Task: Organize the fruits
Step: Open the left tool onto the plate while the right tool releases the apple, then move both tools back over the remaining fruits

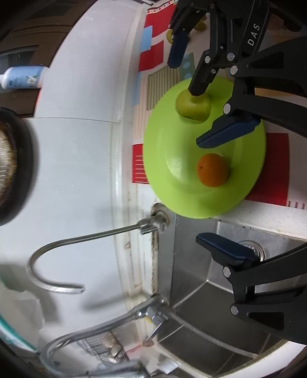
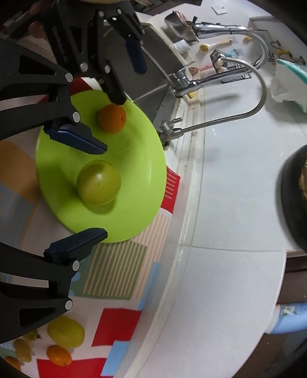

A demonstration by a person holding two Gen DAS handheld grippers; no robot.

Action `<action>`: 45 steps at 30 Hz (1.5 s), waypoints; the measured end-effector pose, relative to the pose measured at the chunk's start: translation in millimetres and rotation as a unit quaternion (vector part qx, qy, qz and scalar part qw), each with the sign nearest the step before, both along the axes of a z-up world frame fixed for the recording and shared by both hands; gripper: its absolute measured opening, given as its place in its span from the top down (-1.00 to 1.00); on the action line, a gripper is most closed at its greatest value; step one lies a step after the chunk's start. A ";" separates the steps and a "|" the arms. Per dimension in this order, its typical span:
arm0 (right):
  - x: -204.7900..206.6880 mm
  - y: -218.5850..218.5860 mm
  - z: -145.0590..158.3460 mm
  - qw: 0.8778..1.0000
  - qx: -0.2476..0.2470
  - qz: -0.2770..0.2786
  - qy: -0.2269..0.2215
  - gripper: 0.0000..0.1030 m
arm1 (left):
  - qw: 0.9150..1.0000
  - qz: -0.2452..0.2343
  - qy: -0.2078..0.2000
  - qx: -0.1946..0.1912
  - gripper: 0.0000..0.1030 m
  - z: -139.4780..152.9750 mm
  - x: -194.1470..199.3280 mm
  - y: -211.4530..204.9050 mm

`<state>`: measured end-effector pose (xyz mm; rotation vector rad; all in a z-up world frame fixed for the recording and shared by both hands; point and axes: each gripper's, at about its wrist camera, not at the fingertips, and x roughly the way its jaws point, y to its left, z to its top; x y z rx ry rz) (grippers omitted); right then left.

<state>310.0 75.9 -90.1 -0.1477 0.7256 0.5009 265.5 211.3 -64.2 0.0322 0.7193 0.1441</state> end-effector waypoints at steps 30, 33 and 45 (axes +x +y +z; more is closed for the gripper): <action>-129.8 -107.5 68.5 0.991 0.024 -0.103 -0.086 -0.54 | 0.995 -0.045 -0.085 0.004 -0.82 70.1 -112.2 -81.0; -140.3 -124.3 74.6 0.988 0.030 -0.120 -0.094 -0.54 | 0.994 -0.058 -0.090 0.000 -0.82 71.6 -117.2 -93.7; -170.9 -180.7 88.3 0.978 0.023 -0.170 -0.117 -0.54 | 0.989 -0.106 -0.105 -0.007 -0.83 73.6 -126.7 -145.5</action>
